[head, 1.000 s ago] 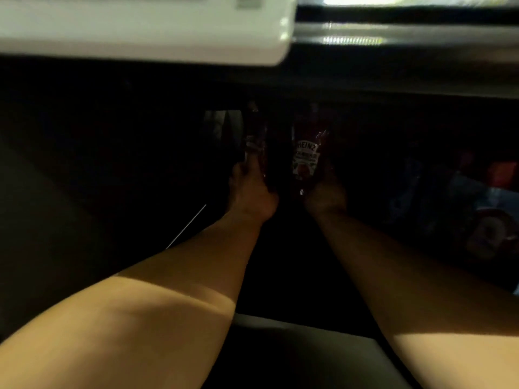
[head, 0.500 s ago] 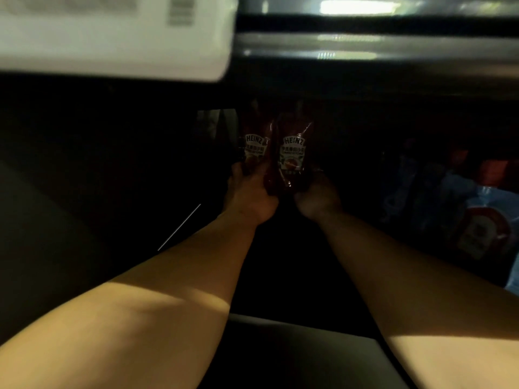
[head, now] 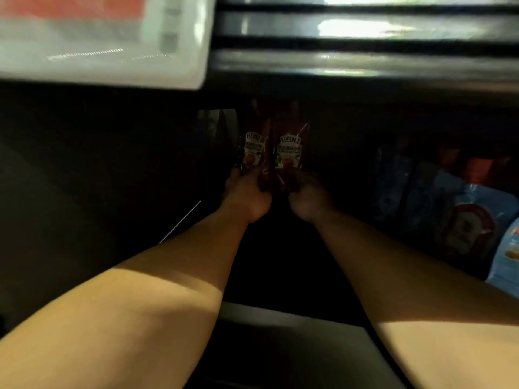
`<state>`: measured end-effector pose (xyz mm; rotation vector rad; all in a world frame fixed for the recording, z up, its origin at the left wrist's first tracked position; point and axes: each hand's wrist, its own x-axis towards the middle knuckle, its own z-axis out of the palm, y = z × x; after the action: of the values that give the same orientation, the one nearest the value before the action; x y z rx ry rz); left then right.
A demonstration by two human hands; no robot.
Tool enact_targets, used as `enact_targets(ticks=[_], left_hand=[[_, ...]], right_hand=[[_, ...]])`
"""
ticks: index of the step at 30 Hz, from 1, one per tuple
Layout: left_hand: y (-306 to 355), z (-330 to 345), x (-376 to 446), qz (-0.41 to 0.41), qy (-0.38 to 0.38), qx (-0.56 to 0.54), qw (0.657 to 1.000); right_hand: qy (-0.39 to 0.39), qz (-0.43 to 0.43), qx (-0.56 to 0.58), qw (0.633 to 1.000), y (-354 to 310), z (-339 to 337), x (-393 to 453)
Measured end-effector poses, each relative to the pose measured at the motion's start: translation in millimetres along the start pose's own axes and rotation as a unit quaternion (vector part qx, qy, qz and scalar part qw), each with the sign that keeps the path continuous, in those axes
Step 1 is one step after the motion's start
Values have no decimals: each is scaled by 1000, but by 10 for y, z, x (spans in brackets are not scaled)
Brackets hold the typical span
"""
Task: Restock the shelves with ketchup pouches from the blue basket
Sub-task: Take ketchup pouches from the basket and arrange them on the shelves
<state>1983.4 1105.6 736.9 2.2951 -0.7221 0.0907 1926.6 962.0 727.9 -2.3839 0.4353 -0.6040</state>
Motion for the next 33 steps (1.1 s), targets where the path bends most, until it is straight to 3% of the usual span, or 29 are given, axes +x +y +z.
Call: enact_targets(ticks=[3,5,9,16,20,27,33], left_hand=[[-16,-145,-273,-12,124,-71,990],[-40,-264,-541,-24,148,-72,986],[-130,-454,-1056,-3,129,-86,988],[-141,-671,-1612,-45,80,-82,992],[-129,-800,-1924,-17,46,-49,998],[-166,-970,-2360,-24,-13,-92,995],[-271,-1109,-2886,56,12,-81,995]], right_hand=[[69,8,34,997,15,-56,-21],[87,34,-12,996,-22,-95,-88],[79,71,-78,991,-174,-206,-394],[95,96,-64,989,-405,-494,-1446],[109,130,-61,984,-533,-731,-2004],[95,185,-53,977,-577,-908,-2793],[92,64,-25,993,-600,-1145,-3416]])
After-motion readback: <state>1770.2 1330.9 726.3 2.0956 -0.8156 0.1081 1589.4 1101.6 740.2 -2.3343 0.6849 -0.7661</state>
